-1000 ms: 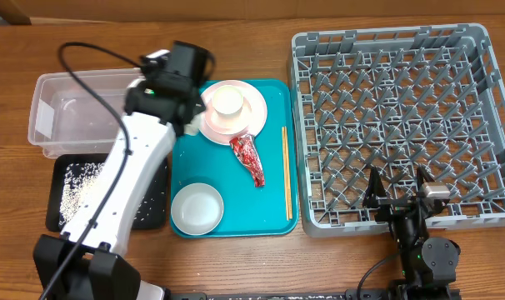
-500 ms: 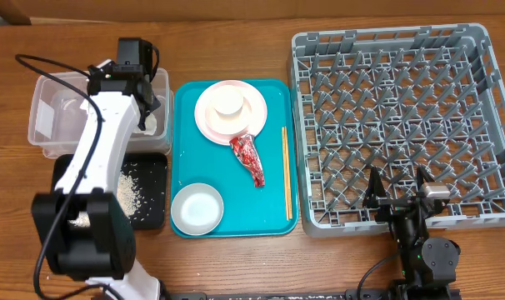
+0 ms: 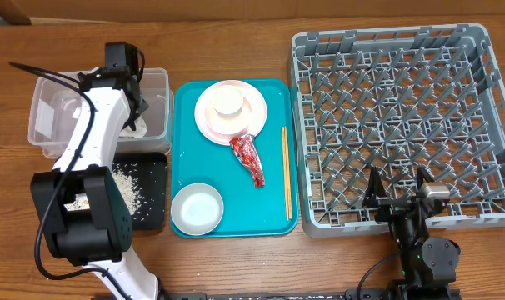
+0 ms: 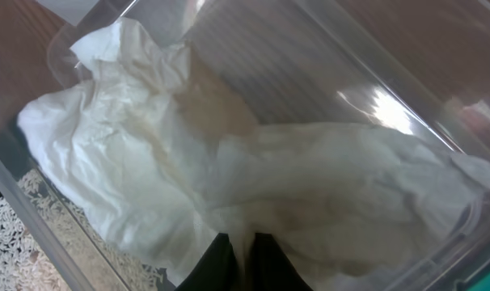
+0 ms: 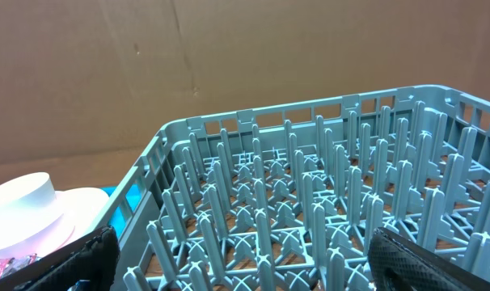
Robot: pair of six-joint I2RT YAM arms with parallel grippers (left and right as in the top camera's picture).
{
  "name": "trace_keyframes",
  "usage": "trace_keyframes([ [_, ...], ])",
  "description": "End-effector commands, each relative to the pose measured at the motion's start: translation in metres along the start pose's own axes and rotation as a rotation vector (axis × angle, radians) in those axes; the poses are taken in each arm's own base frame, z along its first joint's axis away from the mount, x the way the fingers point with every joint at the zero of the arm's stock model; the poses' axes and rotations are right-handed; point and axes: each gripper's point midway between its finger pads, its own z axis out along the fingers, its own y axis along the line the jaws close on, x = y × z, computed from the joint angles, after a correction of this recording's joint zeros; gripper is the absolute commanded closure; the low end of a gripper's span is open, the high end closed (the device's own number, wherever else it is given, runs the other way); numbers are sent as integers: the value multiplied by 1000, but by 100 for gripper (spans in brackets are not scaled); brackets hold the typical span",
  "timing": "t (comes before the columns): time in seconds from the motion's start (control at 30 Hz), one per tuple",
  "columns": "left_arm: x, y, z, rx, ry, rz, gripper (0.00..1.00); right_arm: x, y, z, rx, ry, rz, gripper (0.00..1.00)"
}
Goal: Sort waste into correct bins and load items into the dishwasher
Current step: 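Carry the tissue left and drop it into the clear bin, then move the left gripper to the red wrapper and grasp it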
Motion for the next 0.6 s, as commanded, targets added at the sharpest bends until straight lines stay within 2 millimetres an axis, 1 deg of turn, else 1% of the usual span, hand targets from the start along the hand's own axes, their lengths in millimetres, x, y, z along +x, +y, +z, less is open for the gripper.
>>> trace_keyframes([
  [0.0, -7, 5, 5, -11, -5, -1, 84, 1, 0, 0, -2, -5, -3, 0],
  [0.03, -7, 6, 5, -12, -5, -3, 77, 1, 0, 0, -2, -5, -3, 0],
  [0.07, -7, 6, 5, -13, -5, -3, 66, 1, 0, 0, -2, -5, -3, 0],
  [0.13, -8, 7, 6, -14, -4, -2, 42, 1, 0, 0, -2, -5, -3, 0],
  [0.17, -9, 6, 6, -11, -8, 18, 23, 1, 0, 0, -2, -5, -3, 0],
  [0.2, -10, 5, 6, -8, -12, 38, 22, 1, 0, 0, -2, -5, -3, 0],
  [0.3, -11, 5, 3, -4, -17, 90, 23, 1, 0, 0, -2, -5, -3, 0],
  [0.4, -10, -1, -8, 43, 5, 116, 22, 1, 0, 0, -2, -5, -3, 0],
  [0.5, -5, -20, -27, 167, 53, 147, 20, 1, 0, 0, -2, -5, -3, 0],
  [0.57, -2, -35, -45, 279, 85, 168, 19, 1, 0, 0, -2, -5, -3, 0],
])
